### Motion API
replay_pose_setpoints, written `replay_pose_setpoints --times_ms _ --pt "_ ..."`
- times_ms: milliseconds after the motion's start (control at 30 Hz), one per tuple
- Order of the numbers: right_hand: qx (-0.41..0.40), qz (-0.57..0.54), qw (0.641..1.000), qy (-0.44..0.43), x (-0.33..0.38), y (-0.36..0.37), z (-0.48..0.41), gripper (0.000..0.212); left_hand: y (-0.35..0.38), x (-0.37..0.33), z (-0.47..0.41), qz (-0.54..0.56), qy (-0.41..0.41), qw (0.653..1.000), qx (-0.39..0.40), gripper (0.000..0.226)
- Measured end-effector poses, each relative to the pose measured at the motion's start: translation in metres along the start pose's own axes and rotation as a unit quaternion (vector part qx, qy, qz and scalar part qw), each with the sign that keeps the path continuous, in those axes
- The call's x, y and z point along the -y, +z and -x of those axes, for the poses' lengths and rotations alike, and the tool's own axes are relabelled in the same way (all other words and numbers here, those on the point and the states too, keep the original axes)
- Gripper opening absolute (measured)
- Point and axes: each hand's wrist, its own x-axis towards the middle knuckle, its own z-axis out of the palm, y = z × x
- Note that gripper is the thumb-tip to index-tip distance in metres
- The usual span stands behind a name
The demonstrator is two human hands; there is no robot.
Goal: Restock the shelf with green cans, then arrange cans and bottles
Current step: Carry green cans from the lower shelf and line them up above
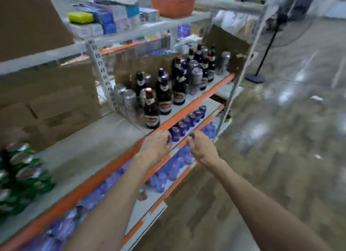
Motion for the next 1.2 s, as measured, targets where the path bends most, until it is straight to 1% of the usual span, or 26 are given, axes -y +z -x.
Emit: replay_pose_setpoints --times_ms 67,200,267,433,533,667,767,900,1000,1100,1200 --pt "-0.005 0.007 0.999 0.039 -0.066 -0.037 0.002 0.027 0.031 -0.058 -0.022 -0.014 0.027 0.999 0.02 0.026" --pt "-0.02 0.007 0.994 0.11 -0.176 -0.098 0.002 0.027 0.086 -0.155 -0.062 0.006 0.058 0.997 0.06 0.032" --pt "-0.024 0.002 0.992 0.128 -0.212 -0.12 0.0 0.027 0.104 -0.189 -0.078 0.003 0.068 0.994 0.082 0.033" --pt "-0.017 -0.015 0.993 0.115 -0.274 -0.142 -0.032 0.024 0.141 -0.243 -0.13 -0.004 0.076 0.994 0.077 0.027" --pt "-0.004 -0.021 0.994 0.103 -0.302 -0.145 -0.068 0.024 0.156 -0.263 -0.167 -0.004 0.064 0.995 0.079 0.025" --pt "0.018 -0.018 0.995 0.094 -0.334 -0.149 -0.136 0.024 0.181 -0.274 -0.239 0.022 0.026 0.997 0.062 0.03" --pt "0.054 0.004 0.995 0.087 -0.356 -0.151 -0.186 0.024 0.196 -0.283 -0.289 0.034 -0.009 0.997 0.064 0.028" --pt "0.098 0.013 0.993 0.063 -0.375 -0.16 -0.253 0.022 0.194 -0.288 -0.34 0.051 -0.05 0.996 0.055 0.027" --pt "0.125 0.025 0.991 0.033 -0.377 -0.165 -0.298 0.018 0.187 -0.281 -0.37 0.068 -0.096 0.992 0.045 0.029" --pt "0.152 0.035 0.988 -0.008 -0.377 -0.16 -0.34 0.017 0.183 -0.275 -0.39 0.068 -0.14 0.988 0.024 0.025" --pt "0.173 0.02 0.983 -0.058 -0.373 -0.149 -0.379 0.019 0.177 -0.273 -0.401 0.058 -0.193 0.979 0.007 0.024"
